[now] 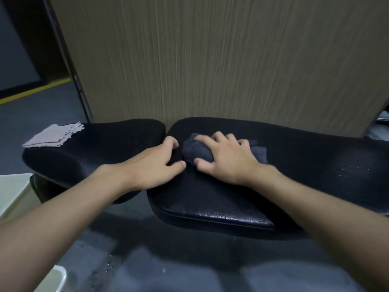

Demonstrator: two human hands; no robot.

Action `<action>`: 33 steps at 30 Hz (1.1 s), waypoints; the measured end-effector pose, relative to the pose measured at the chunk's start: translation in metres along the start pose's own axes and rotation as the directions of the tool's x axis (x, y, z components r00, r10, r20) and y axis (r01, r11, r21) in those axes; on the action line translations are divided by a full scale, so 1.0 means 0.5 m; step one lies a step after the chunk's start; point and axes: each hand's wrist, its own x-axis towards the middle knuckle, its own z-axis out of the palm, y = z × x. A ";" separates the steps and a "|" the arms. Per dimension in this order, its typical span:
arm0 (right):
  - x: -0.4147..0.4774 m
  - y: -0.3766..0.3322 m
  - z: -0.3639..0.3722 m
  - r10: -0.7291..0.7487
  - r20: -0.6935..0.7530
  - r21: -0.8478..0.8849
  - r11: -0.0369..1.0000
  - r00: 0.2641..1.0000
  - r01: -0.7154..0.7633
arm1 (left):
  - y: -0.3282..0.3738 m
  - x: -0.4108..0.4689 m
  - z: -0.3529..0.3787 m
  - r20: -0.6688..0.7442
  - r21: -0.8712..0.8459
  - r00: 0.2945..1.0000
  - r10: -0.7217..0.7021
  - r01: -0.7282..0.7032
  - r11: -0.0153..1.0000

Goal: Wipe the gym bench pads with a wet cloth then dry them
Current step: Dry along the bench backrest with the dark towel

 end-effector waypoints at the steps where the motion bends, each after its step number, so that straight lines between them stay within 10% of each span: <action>1: 0.034 0.018 0.004 0.027 0.002 -0.002 1.000 1.000 -0.027 | 0.008 -0.005 0.005 0.016 0.061 1.000 0.008 -0.009 0.998; 13: 0.258 0.130 0.016 0.289 0.038 0.007 0.957 0.957 -0.289 | 0.006 0.004 0.054 0.082 0.434 0.996 0.042 -0.073 0.898; 33: -0.225 -0.020 -0.028 -0.100 -0.053 -0.072 0.993 0.994 0.096 | 0.028 -0.024 0.029 -0.016 0.333 0.989 0.147 -0.133 0.933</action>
